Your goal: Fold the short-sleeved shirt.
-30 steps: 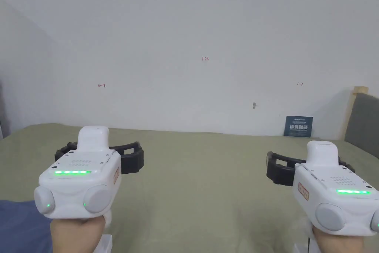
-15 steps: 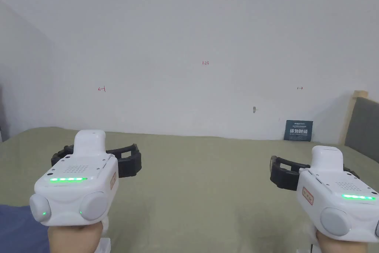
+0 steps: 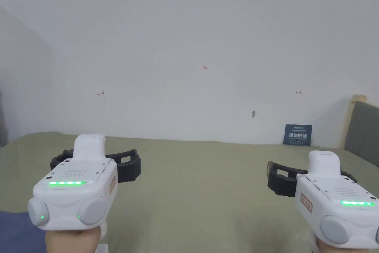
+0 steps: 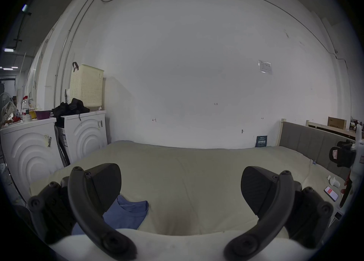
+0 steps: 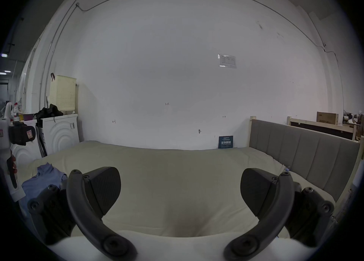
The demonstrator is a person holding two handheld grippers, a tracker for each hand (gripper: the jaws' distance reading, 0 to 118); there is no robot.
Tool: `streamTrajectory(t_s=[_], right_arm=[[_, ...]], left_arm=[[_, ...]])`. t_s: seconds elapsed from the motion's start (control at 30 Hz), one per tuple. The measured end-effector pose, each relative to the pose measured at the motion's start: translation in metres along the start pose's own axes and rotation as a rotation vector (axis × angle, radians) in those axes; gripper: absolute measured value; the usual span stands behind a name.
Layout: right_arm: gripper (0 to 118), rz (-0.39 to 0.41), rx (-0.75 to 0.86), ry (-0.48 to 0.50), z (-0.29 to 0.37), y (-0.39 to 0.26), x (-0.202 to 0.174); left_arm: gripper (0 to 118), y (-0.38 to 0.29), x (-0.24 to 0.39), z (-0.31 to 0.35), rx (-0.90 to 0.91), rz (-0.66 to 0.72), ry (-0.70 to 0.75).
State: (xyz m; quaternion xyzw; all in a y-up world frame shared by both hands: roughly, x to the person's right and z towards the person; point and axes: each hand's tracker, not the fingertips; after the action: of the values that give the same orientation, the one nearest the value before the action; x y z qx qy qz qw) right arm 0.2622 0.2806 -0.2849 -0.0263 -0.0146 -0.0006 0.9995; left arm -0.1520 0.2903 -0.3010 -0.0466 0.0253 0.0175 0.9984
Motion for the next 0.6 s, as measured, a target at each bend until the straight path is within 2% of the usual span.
streamTrajectory(t_s=[0.6], right_arm=[[118, 0.013, -0.006, 0.025, 0.0024, 0.004, -0.0021]], left_arm=[[118, -0.0004, 0.0019, 0.0007, 0.006, -0.002, -0.001]])
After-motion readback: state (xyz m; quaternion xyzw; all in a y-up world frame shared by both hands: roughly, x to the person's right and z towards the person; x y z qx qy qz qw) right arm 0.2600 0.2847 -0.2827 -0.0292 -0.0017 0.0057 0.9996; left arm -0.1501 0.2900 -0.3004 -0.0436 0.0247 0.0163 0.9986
